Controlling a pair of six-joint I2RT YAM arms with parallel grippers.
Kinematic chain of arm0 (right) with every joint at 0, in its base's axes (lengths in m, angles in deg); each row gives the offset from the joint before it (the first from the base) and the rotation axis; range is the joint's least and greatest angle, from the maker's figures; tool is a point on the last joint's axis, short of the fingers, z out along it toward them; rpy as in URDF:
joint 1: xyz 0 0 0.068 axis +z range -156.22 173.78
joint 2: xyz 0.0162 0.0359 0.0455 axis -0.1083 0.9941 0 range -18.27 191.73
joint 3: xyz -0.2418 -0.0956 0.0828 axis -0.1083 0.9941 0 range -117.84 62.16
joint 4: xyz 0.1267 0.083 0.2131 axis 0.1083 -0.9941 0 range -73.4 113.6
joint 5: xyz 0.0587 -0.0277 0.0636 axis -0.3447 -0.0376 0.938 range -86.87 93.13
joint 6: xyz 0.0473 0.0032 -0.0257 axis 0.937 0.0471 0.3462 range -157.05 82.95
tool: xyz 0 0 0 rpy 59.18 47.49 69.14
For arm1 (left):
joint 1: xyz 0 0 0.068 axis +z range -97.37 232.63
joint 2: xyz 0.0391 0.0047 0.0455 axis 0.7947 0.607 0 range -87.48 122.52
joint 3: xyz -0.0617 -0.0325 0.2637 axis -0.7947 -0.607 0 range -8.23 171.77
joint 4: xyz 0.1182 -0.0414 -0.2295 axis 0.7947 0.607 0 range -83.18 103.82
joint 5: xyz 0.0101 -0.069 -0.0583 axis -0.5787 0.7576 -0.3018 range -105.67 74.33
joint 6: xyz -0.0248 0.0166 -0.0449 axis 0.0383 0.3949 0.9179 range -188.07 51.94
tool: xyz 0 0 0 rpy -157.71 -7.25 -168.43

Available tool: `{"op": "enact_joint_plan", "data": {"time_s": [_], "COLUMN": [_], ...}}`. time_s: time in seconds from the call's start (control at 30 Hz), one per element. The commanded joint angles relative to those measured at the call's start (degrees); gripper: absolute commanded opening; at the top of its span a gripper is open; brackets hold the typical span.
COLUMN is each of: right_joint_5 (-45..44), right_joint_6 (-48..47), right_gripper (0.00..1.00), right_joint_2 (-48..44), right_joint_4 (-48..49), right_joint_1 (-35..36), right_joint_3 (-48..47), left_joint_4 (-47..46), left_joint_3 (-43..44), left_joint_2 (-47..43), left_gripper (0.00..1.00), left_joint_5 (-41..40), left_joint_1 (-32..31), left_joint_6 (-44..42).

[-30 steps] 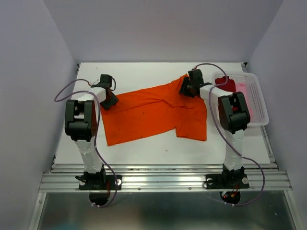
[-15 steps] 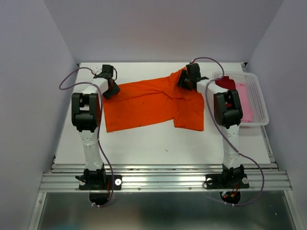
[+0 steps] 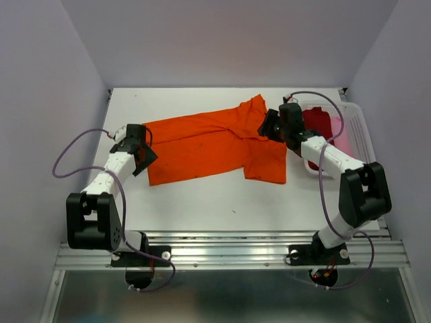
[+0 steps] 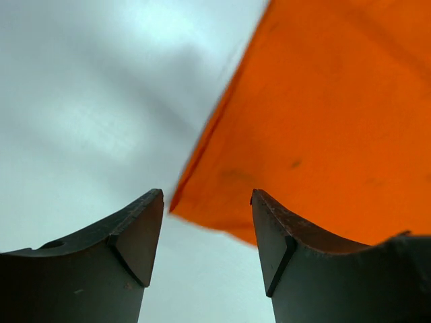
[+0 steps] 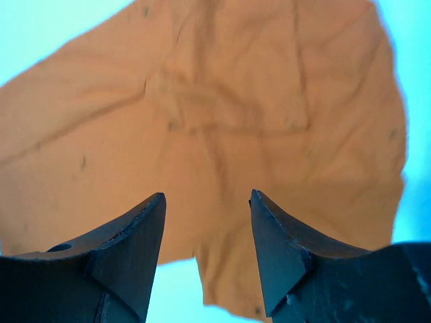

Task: Roll the t-shirts
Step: Fold the T-shirt at the center of the board.

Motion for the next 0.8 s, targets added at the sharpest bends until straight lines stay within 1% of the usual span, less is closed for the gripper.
{"op": "enact_joint_plan", "data": {"time_s": [0.0,0.03,0.13,0.2,0.23,0.37,0.63,0.77], "right_joint_5": [0.88,1.14,1.23,0.88,0.62,0.27,-0.7,-2.28], "right_joint_6": [2.21,2.3,1.43,0.64,0.37,-0.07,0.63,2.65], "right_gripper": [0.59,0.59,0.59,0.59,0.59,0.59,0.59,0.59], "right_joint_2": [-5.76,-6.73,-9.89,-11.39,-11.66,-13.06,-15.26,-17.37], "right_joint_4": [2.09,2.09,1.12,0.25,0.07,-0.46,-1.43,-2.83], "right_joint_1": [2.66,2.66,2.66,2.66,2.66,2.66,2.66,2.66], "right_joint_3": [9.7,12.24,14.98,15.43,15.78,17.01,20.52,22.98], "left_joint_4": [4.1,4.01,1.12,-1.51,-2.31,-5.21,-8.82,-9.87], "left_joint_3": [-12.02,-13.08,-15.9,-17.39,-17.66,-18.72,-20.91,-20.83], "left_joint_2": [-7.85,-9.51,-9.97,-9.18,-8.05,-5.75,-5.05,-1.19], "left_gripper": [0.65,0.64,0.61,0.59,0.56,0.54,0.53,0.47], "left_joint_5": [1.1,1.02,3.12,3.48,3.91,3.48,3.92,3.65], "left_joint_1": [-0.12,-0.03,0.32,0.32,0.41,0.41,0.41,0.41], "left_joint_6": [6.46,7.17,7.35,7.62,7.97,7.36,6.74,6.83]}}
